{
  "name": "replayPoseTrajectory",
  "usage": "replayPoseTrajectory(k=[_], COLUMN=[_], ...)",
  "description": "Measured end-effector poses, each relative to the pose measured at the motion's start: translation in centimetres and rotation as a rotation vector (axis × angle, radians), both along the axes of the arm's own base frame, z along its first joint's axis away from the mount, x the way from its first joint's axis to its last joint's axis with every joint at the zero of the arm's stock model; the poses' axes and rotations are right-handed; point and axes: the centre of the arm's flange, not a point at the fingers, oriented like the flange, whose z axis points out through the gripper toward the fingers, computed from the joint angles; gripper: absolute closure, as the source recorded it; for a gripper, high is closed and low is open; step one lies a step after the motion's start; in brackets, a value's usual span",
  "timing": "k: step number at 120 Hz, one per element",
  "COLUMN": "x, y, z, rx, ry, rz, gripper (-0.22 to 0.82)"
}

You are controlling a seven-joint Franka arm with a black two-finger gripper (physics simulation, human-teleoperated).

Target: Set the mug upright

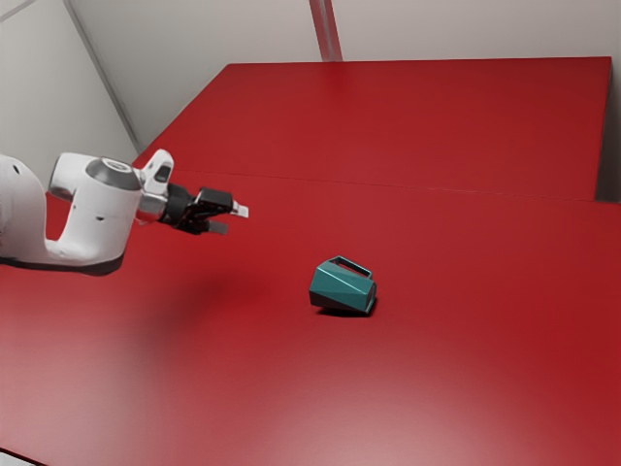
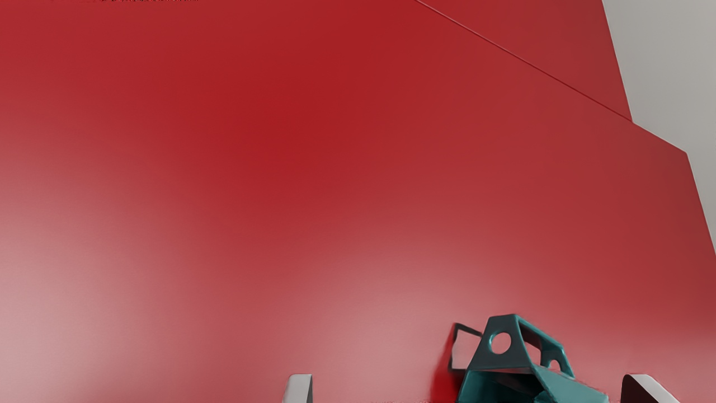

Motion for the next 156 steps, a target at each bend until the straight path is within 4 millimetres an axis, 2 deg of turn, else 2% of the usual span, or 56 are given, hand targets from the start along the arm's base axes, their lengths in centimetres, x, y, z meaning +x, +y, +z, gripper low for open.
replayPoseTrajectory(k=[22,40,63,80,97,121,132,156], x=[0.2,0.6,0.2,-0.8,-1.4,-1.7,-1.9,-2.6], y=[-1.3,-4.6,-8.1,-9.4,-12.1,-13.5,-14.9,-17.0], z=[0.1,0.5,-0.8,-2.7,-3.9,-5.7,-6.8,-7.8], rx=[0.064,0.083,0.083,0.067,0.038,0.043,0.038,0.023], ry=[-0.092,-0.165,-0.216,-0.223,-0.246,-0.26,-0.258,-0.268], rz=[-0.108,-0.183,-0.223,-0.208,-0.204,-0.206,-0.216,-0.229], gripper=[0.0,0.0,0.01,0.01,0.01,0.01,0.01,0.02])
